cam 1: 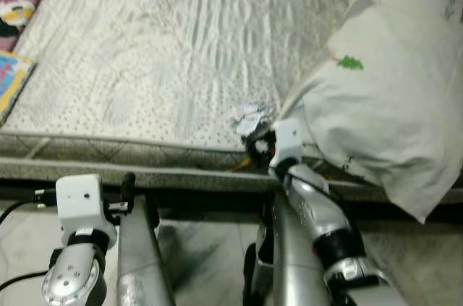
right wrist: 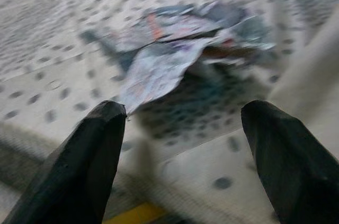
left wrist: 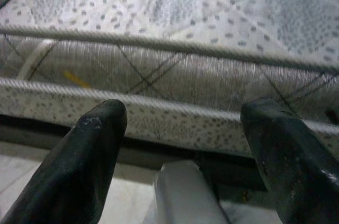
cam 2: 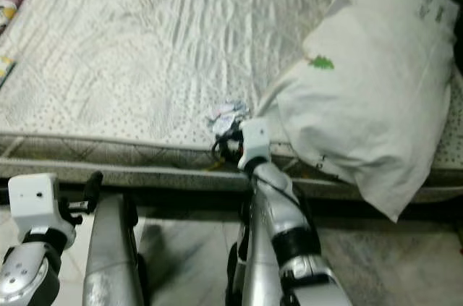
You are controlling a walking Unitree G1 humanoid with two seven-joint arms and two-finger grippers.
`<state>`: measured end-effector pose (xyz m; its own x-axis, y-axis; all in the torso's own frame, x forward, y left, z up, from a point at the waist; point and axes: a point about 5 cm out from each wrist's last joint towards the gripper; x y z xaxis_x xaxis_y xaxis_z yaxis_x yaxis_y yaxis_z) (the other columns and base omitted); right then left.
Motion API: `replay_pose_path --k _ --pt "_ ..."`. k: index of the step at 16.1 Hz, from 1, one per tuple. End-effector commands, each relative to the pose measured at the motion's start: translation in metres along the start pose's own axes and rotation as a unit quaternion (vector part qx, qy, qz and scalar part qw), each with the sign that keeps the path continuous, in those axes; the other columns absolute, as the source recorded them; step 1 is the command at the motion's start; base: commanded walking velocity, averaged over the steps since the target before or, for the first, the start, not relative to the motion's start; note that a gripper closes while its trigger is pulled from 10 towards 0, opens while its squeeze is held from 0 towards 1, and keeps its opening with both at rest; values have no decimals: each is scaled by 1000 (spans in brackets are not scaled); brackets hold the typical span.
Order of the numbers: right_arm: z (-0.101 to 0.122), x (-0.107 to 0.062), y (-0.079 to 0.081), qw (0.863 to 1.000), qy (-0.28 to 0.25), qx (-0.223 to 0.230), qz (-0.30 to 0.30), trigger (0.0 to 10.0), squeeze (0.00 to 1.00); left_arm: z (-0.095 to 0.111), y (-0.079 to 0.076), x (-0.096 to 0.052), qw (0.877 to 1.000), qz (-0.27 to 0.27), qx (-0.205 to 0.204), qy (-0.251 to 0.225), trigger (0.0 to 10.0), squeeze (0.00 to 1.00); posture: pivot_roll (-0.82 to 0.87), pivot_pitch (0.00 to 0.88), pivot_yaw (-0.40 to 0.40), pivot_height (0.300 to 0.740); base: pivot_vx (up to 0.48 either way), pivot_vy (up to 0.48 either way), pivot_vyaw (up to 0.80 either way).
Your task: Clean up the room
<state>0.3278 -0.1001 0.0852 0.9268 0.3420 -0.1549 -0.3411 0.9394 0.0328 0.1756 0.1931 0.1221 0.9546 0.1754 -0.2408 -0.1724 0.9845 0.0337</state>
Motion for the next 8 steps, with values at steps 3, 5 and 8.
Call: replay_pose_path --k 3,5,8 --pt "13 9 -7 999 -38 2 -36 10000 0 6 3 -5 1000 5 8 -7 10000 0 238 283 -97 504 0 0 0" --pt "19 13 -3 998 -54 3 -34 10000 0 7 3 -5 1000 6 9 -8 10000 0 245 279 -100 504 0 0 0" --pt "25 19 5 997 -69 17 -23 10000 0 8 1 -5 1000 6 10 -8 10000 0 254 272 -104 504 0 0 0"
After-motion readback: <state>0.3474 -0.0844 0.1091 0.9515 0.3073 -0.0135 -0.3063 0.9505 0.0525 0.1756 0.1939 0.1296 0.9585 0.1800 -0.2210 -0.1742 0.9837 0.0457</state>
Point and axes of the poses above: a point about 5 cm out from each wrist's last joint towards the gripper, its own x axis pointing out of the wrist towards the gripper, its own z axis along the axis of the wrist's last joint, y = z × x, and after that the axes turned 2 degrees about -x, right-handed
